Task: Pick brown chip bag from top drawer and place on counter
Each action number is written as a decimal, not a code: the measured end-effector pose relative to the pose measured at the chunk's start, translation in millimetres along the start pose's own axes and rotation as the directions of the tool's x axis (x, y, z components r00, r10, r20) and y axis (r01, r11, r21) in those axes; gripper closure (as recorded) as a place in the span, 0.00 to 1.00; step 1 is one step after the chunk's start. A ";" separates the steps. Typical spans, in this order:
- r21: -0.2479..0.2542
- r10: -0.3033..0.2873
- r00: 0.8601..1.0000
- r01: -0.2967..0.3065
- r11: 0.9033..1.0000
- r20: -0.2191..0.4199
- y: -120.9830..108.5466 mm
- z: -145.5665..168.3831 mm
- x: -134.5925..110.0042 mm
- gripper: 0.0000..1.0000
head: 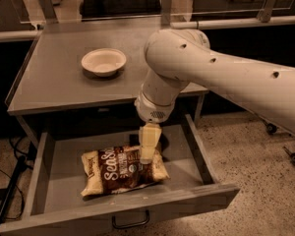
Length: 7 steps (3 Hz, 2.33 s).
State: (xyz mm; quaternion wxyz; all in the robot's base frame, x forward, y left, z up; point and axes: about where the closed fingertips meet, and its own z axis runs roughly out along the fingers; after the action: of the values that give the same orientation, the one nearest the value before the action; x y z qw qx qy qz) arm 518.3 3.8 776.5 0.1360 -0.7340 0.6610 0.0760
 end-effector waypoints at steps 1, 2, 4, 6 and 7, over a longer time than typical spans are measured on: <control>-0.021 -0.022 1.000 0.021 1.000 -0.010 11.9 22.0 -10.8 0.00; -0.038 -0.033 0.999 0.031 0.999 -0.042 13.8 65.3 -22.1 0.00; -0.050 -0.049 0.998 0.047 0.998 -0.037 19.9 71.6 -24.0 0.00; -0.116 -0.090 0.996 0.086 0.990 -0.026 35.7 125.6 -10.4 0.00; -0.120 -0.085 0.996 0.083 0.989 -0.014 37.4 140.4 0.2 0.00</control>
Offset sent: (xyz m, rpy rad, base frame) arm -0.0151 0.0488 -0.0642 -0.0566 0.0180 0.0428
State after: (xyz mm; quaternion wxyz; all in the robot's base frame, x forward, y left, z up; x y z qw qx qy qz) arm 490.9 42.4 639.1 0.0888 -0.7686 0.6251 0.1027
